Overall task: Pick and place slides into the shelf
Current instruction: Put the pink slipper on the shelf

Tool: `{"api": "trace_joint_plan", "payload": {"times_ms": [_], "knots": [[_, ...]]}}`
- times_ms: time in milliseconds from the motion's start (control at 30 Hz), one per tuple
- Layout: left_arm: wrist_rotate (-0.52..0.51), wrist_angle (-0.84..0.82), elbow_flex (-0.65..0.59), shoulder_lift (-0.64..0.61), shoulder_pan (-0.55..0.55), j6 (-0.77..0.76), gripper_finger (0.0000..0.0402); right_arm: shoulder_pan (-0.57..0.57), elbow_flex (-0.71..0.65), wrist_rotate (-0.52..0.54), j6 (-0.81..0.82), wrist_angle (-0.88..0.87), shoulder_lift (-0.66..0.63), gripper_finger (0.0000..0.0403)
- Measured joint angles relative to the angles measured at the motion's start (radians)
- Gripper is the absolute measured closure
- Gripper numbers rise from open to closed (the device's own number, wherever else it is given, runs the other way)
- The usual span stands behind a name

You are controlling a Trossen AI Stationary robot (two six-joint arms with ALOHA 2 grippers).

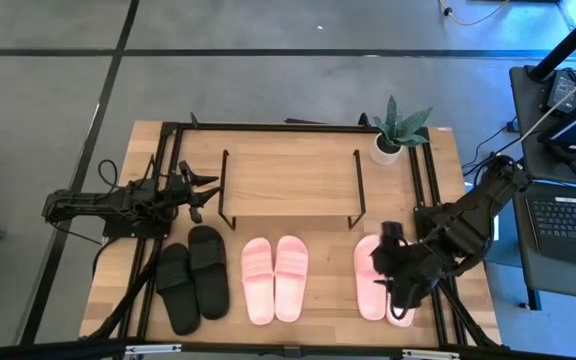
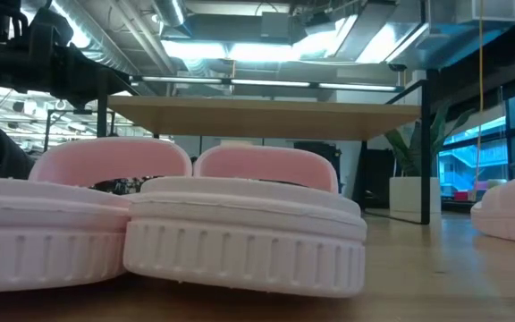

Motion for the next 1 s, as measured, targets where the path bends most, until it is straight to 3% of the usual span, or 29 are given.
{"api": "trace_joint_plan", "payload": {"times_ms": [200,433,567,1000], "knots": [[0.0,0.0,0.0,0.0,0.0,0.002,0.026,0.063,0.0,0.031,0.229,-0.169,0.078,0.0111],[0.0,0.0,0.0,0.0,0.0,0.001,0.026,0.144,0.0,0.031,0.417,-0.2,0.216,0.0111],[0.0,0.0,0.0,0.0,0.0,0.002,0.026,0.185,0.0,-0.025,0.572,-0.277,0.305,0.0112],[0.0,0.0,0.0,0.0,0.0,0.002,0.0261,0.244,0.0,-0.203,0.559,-0.274,0.514,0.0112]]}}
